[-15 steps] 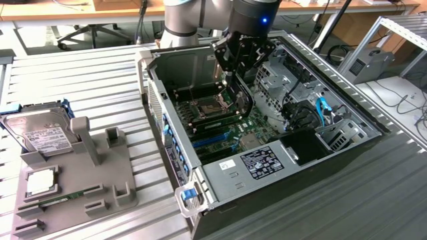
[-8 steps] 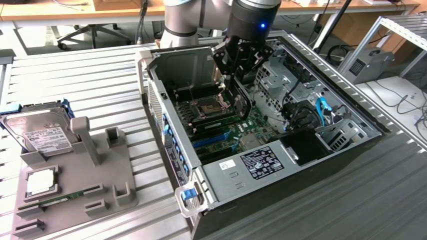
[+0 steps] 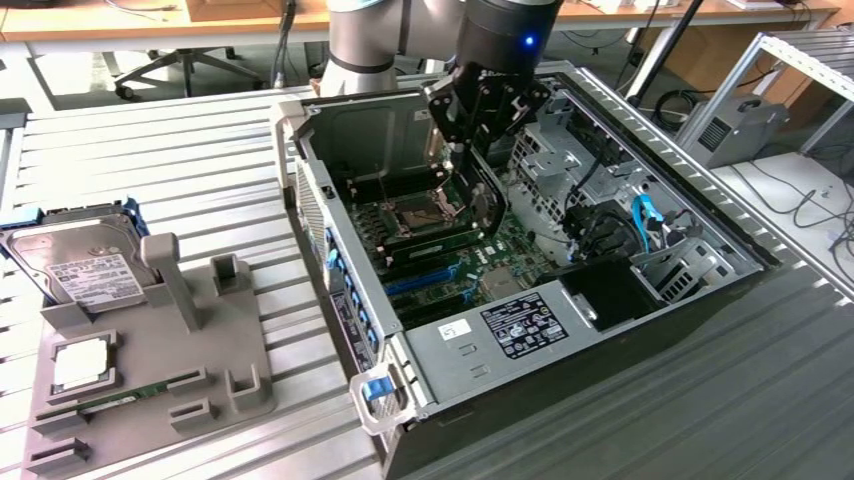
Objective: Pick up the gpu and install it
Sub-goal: 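Insert the gpu into the slot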
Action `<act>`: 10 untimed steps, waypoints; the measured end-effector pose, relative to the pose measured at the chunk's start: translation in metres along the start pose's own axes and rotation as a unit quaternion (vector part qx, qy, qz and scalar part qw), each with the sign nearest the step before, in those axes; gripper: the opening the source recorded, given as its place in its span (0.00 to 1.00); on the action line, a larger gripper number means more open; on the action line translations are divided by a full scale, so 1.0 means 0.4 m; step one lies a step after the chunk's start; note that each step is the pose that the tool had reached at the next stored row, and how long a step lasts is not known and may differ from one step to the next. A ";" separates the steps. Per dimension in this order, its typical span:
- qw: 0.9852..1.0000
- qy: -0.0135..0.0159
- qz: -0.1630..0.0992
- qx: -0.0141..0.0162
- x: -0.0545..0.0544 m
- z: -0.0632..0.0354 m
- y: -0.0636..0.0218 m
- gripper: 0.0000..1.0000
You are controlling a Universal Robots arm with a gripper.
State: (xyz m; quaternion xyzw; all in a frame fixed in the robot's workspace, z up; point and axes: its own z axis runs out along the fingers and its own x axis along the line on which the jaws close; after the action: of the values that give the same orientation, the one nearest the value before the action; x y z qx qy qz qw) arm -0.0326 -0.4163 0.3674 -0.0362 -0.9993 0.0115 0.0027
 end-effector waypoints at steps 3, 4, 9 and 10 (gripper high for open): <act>0.999 -0.001 -0.033 0.000 0.000 -0.016 0.000 0.27; 0.999 -0.002 -0.054 0.000 0.000 -0.021 0.000 0.27; 0.996 -0.003 -0.092 0.000 0.000 -0.027 0.001 0.27; 0.995 -0.003 -0.095 0.000 0.000 -0.027 0.001 0.27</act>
State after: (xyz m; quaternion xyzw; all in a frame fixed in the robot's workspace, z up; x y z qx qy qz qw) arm -0.0326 -0.4157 0.3782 0.0591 -0.9982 0.0116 0.0010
